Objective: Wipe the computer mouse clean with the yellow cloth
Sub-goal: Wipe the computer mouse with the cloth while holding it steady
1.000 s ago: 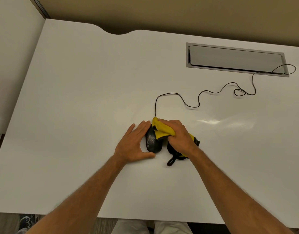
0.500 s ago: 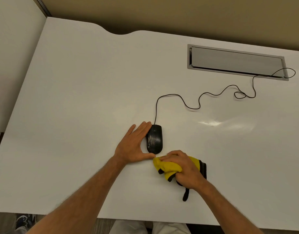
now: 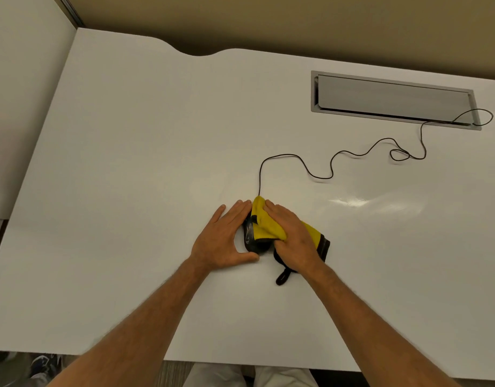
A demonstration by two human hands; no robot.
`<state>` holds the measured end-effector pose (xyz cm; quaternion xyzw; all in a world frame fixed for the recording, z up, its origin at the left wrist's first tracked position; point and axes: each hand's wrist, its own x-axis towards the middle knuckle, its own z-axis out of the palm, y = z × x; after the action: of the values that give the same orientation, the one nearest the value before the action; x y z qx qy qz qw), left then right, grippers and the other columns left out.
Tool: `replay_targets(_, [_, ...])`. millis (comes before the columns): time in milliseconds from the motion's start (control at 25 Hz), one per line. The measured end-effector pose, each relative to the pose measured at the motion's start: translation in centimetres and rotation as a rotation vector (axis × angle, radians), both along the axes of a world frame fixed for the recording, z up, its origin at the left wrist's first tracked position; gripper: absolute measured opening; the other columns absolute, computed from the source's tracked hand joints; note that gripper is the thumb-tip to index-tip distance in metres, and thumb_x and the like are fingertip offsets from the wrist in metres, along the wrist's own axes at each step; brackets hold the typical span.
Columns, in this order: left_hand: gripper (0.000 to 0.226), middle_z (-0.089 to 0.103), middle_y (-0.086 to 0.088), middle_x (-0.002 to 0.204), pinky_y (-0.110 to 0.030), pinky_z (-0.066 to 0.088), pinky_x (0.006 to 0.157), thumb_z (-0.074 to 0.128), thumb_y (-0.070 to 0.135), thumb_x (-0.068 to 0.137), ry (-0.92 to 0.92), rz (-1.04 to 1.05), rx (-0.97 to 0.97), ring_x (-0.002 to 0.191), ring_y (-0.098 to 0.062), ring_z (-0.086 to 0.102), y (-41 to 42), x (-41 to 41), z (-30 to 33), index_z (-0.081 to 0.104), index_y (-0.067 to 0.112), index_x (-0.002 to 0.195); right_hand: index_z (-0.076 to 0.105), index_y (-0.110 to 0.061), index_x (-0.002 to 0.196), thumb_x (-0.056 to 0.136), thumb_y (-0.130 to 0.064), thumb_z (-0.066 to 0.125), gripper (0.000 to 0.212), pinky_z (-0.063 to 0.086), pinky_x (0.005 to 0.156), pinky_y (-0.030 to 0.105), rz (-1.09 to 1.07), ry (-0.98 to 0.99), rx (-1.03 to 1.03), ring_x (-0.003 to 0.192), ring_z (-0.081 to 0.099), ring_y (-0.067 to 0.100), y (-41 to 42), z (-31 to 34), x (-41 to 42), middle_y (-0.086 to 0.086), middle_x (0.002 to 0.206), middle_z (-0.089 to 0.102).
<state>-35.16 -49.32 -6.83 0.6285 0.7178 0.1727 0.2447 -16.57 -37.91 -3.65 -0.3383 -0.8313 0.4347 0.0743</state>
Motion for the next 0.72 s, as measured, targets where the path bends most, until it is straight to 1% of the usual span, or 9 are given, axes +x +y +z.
replay_targets(120, [0.120, 0.019, -0.001, 0.165, -0.041, 0.008, 0.124, 0.059, 0.083, 0.073, -0.007, -0.009, 0.019, 0.153, -0.011, 0.011, 0.0, 0.0, -0.1, 0.014, 0.012, 0.159, 0.027, -0.017, 0.151, 0.068, 0.005, 0.053, 0.089, 0.027, 0.116, 0.037, -0.019, 0.008, 0.085, 0.142, 0.033, 0.023, -1.7, -0.9, 1.7, -0.004, 0.154, 0.033])
replay_targets(200, [0.118, 0.021, -0.001, 0.164, -0.044, 0.011, 0.124, 0.060, 0.082, 0.074, -0.026, -0.007, 0.030, 0.152, -0.013, 0.014, 0.0, 0.1, -0.1, 0.016, 0.012, 0.158, 0.026, -0.011, 0.151, 0.074, 0.007, 0.060, 0.086, 0.028, 0.116, 0.044, -0.004, 0.017, 0.193, 0.143, 0.032, 0.026, -3.4, -1.6, 3.0, 0.004, 0.154, 0.035])
replay_targets(280, [0.118, 0.021, -0.001, 0.165, -0.044, 0.010, 0.124, 0.061, 0.081, 0.074, -0.035, -0.004, 0.031, 0.152, -0.012, 0.013, -0.1, 0.0, -0.2, 0.014, 0.014, 0.159, 0.022, -0.012, 0.152, 0.080, 0.008, 0.066, 0.087, 0.025, 0.117, 0.047, 0.048, 0.016, 0.288, 0.145, 0.028, 0.029, -4.9, -2.4, 4.2, 0.007, 0.155, 0.033])
replay_targets(360, [0.117, 0.020, -0.001, 0.165, -0.044, 0.009, 0.124, 0.062, 0.080, 0.075, -0.032, -0.002, 0.042, 0.153, -0.012, 0.012, -0.1, 0.0, -0.2, 0.014, 0.014, 0.159, 0.023, -0.015, 0.153, 0.086, 0.000, 0.061, 0.079, 0.021, 0.118, 0.045, 0.108, 0.009, 0.368, 0.147, 0.024, 0.027, -5.8, -2.8, 5.1, 0.008, 0.157, 0.031])
replay_targets(440, [0.117, 0.020, -0.001, 0.165, -0.042, 0.008, 0.124, 0.062, 0.080, 0.074, -0.026, -0.007, 0.050, 0.153, -0.012, 0.012, -0.1, 0.0, -0.2, 0.014, 0.013, 0.159, 0.026, -0.016, 0.152, 0.090, -0.014, 0.051, 0.067, 0.021, 0.118, 0.045, 0.175, -0.005, 0.422, 0.147, 0.023, 0.027, -6.0, -3.0, 5.8, 0.006, 0.158, 0.029])
replay_targets(520, [0.118, 0.018, 0.000, 0.165, -0.039, 0.005, 0.124, 0.061, 0.081, 0.074, -0.020, -0.007, 0.051, 0.153, -0.012, 0.010, -0.1, 0.0, -0.2, 0.014, 0.014, 0.159, 0.029, -0.017, 0.151, 0.090, -0.021, 0.051, 0.065, 0.021, 0.117, 0.046, 0.221, -0.014, 0.452, 0.145, 0.026, 0.030, -6.2, -3.2, 6.5, 0.006, 0.157, 0.030])
replay_targets(600, [0.119, 0.017, 0.000, 0.165, -0.038, 0.004, 0.124, 0.059, 0.083, 0.073, -0.013, -0.013, 0.049, 0.153, -0.012, 0.010, -0.1, 0.0, -0.2, 0.013, 0.014, 0.159, 0.034, -0.017, 0.148, 0.085, -0.020, 0.066, 0.071, 0.022, 0.115, 0.047, 0.277, -0.010, 0.467, 0.142, 0.031, 0.032, -6.4, -3.1, 6.9, 0.007, 0.153, 0.036])
replay_targets(680, [0.121, 0.015, 0.001, 0.165, -0.039, 0.004, 0.124, 0.057, 0.085, 0.073, 0.001, -0.025, 0.050, 0.153, -0.011, 0.008, -0.1, -0.1, -0.3, 0.012, 0.014, 0.159, 0.042, -0.017, 0.141, 0.074, -0.020, 0.082, 0.078, 0.023, 0.113, 0.049, 0.347, -0.032, 0.475, 0.137, 0.039, 0.036, -6.4, -2.7, 7.3, 0.007, 0.148, 0.042])
replay_targets(720, [0.121, 0.014, 0.001, 0.165, -0.039, 0.004, 0.124, 0.057, 0.086, 0.073, 0.001, -0.029, 0.049, 0.153, -0.011, 0.007, -0.1, -0.1, -0.4, 0.010, 0.015, 0.159, 0.046, -0.016, 0.139, 0.070, -0.018, 0.085, 0.079, 0.024, 0.112, 0.049, 0.342, -0.032, 0.456, 0.135, 0.042, 0.037, -6.4, -2.4, 7.3, 0.006, 0.146, 0.044])
